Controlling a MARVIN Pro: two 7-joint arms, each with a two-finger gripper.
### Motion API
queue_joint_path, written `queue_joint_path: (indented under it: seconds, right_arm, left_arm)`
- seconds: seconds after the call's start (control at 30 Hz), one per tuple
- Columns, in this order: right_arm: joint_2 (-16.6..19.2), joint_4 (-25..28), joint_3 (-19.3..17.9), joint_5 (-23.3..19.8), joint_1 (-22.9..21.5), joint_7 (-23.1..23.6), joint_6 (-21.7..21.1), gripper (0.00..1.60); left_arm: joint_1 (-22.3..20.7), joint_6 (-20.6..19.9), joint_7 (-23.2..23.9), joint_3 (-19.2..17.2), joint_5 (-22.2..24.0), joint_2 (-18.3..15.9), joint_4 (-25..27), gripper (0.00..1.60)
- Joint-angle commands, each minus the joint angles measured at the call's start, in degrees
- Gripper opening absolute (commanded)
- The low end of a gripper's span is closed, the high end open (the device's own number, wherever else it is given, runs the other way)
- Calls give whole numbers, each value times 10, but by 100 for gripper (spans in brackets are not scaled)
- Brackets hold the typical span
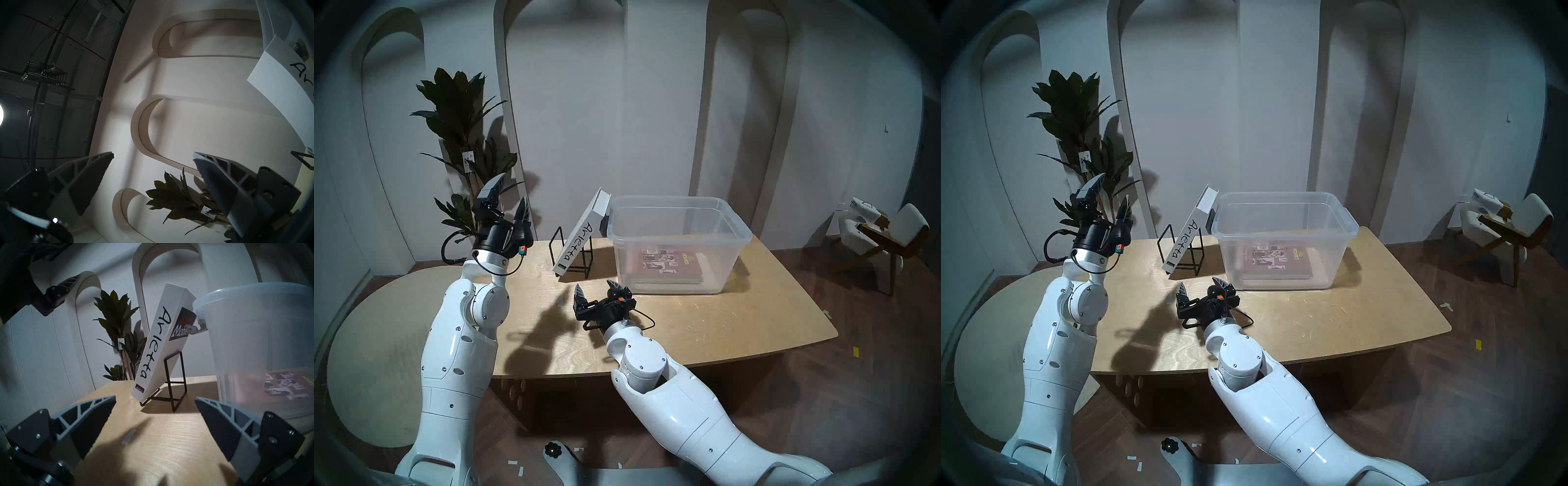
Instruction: Pack the books into the storage box
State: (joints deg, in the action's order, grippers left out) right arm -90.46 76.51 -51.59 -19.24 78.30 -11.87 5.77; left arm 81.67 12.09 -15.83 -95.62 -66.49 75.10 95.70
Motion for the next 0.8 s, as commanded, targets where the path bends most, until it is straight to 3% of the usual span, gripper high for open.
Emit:
queue_joint_path:
  seconds: [0.0,0.77]
  right_arm:
    - [-51,-25,9,-37,-69,-24,-3,160]
    - [-131,-162,46,-159,-185,-105,3,160]
  left_arm:
    - [0,-9,-8,-3,-1,7,26,160]
    - [20,-45,-16,-8,-3,28,56,160]
